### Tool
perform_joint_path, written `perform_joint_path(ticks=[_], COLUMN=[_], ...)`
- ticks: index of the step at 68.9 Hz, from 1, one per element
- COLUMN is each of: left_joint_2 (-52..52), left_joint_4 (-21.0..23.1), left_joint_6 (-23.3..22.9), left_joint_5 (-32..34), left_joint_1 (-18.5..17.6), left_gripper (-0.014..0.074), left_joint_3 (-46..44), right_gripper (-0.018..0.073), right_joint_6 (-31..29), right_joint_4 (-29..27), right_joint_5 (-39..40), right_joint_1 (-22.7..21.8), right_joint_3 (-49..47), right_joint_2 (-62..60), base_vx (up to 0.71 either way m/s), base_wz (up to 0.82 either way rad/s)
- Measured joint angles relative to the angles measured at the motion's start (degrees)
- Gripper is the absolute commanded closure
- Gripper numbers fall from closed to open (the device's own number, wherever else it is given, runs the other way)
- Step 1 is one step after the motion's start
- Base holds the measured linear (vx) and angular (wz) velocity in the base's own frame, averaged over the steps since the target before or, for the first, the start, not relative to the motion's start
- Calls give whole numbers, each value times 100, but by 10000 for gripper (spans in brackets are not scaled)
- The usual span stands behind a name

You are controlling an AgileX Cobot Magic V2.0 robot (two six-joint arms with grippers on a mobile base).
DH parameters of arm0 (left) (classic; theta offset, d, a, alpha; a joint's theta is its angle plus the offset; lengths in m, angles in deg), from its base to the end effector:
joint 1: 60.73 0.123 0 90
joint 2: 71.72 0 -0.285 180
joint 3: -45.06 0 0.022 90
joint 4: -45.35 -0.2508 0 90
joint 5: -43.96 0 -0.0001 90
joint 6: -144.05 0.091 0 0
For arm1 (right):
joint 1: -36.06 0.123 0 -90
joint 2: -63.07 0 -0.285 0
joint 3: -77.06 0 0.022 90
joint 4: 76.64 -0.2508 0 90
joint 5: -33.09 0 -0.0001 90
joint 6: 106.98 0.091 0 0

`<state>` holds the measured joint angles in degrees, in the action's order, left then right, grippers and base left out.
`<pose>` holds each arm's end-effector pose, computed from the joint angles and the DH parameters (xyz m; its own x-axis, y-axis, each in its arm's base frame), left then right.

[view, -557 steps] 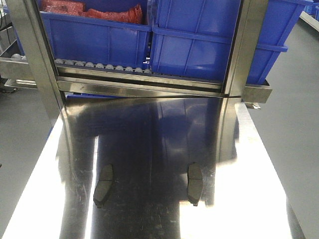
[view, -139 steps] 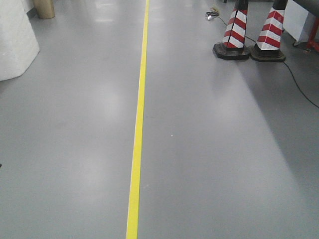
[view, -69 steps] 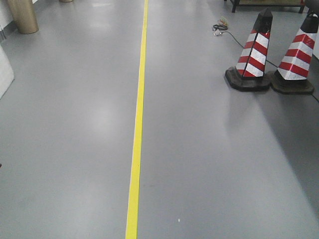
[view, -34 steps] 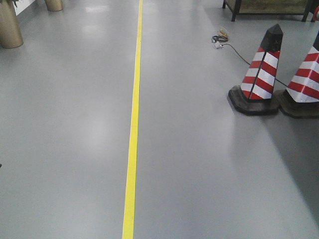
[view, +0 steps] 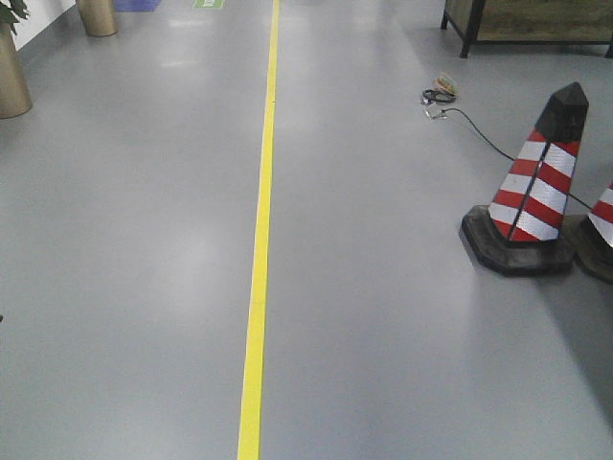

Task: Move and align brake pads A on conveyor
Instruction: 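Drive past the red-and-white cones toward the black conveyor belt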

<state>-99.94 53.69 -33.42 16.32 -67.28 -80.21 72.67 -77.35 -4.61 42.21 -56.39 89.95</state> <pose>0.0790 -0.0152 0.2787 -0.3591 -0.0440 -0.9323 0.1465 0.9838 -0.1029 0.0643 0.0076 0.3116 -0.3588 -0.0349 -0.9328 -0.1128 0.9936 0.0062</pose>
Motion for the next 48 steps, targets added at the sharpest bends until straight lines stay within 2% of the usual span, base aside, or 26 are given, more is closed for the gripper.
perform_joint_path(ticks=[48], left_joint_2=[0], left_joint_4=[0], left_joint_6=[0], left_joint_5=[0], left_joint_1=[0], left_gripper=[603], left_joint_3=[0], right_gripper=[566], right_joint_6=[0], right_joint_4=[0], right_joint_5=[0], right_joint_1=[0], right_joint_3=[0], right_joint_2=[0], base_vx=[57], base_wz=[-1])
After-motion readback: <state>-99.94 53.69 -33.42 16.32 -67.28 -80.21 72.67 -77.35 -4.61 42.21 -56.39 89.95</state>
